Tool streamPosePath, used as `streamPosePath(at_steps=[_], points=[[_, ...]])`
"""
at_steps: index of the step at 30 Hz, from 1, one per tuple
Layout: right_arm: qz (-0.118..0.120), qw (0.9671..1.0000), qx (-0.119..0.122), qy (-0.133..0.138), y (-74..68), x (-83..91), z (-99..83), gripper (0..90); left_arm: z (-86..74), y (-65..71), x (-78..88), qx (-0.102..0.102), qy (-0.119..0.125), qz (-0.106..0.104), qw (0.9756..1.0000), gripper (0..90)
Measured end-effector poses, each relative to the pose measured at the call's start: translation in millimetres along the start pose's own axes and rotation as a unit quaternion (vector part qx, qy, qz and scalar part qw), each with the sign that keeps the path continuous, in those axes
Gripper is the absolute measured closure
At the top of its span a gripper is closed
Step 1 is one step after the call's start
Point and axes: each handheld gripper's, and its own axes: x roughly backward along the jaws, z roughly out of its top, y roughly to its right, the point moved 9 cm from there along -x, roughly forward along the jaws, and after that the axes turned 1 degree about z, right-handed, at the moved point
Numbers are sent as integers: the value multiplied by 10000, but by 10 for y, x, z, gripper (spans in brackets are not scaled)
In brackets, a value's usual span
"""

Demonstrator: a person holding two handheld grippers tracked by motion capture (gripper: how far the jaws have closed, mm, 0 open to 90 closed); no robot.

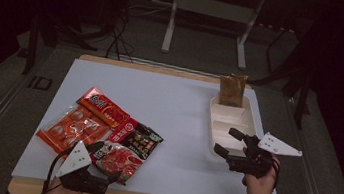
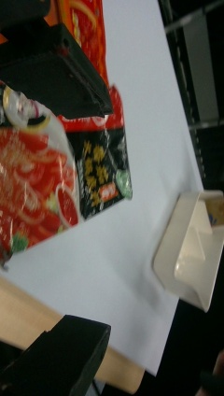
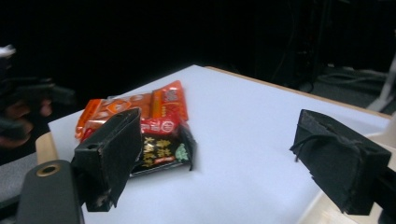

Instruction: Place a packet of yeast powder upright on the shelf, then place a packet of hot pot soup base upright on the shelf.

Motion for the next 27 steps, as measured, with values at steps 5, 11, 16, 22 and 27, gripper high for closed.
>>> streamPosePath(at_steps=[5, 11, 16, 22, 27], points=[[113, 9998, 143, 10, -70, -23, -15, 154, 35, -160, -31, 9, -58, 189, 9998, 3], [104, 9997, 209, -94, -80, -55, -66, 154, -10, -282, -92, 125, -213, 225, 9994, 80], [165, 9996, 199, -78, -97, -56, -70, 155, -88, -479, -143, 94, -336, 547, 9979, 370], [221, 9995, 229, -93, -112, -59, -78, 155, -216, -709, -211, -70, -794, 997, 9918, 625], [275, 9993, 200, -150, -112, -71, -107, 158, -385, -875, -301, -38, -1328, 1272, 9829, 813]])
